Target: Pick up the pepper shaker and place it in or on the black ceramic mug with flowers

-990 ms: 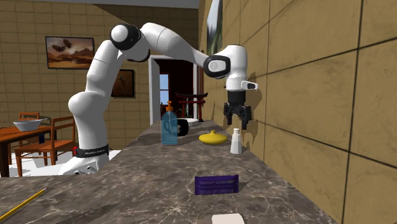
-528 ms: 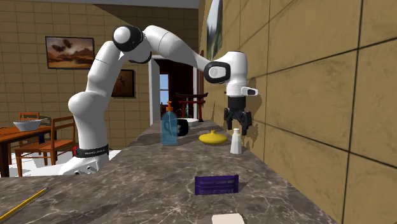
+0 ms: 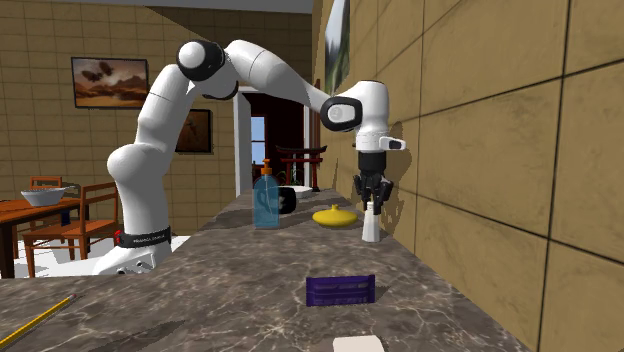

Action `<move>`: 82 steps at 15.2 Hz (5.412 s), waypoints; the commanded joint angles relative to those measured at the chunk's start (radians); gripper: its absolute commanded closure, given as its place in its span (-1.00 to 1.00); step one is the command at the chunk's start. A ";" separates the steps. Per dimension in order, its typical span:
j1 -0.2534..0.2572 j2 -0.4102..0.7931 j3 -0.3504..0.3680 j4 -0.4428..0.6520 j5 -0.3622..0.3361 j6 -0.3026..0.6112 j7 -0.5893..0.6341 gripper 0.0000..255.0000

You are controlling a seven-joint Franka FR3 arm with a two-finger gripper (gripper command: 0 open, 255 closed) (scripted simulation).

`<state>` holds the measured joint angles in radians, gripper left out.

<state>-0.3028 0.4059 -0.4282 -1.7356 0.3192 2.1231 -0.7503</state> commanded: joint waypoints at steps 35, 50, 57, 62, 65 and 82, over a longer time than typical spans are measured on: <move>-0.004 -0.085 -0.029 0.275 -0.067 -0.346 0.074 1.00; 0.183 -0.431 0.051 -0.072 -0.229 -0.283 0.345 1.00; 0.252 -0.587 0.150 -0.225 -0.282 -0.264 0.528 1.00; 0.295 -0.667 0.230 -0.298 -0.294 -0.263 0.656 1.00; 0.321 -0.702 0.279 -0.327 -0.292 -0.265 0.731 1.00; 0.417 -0.750 0.467 -0.430 -0.260 -0.198 0.997 1.00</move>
<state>0.1144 -0.3432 0.0382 -2.1496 0.0584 1.9092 0.2472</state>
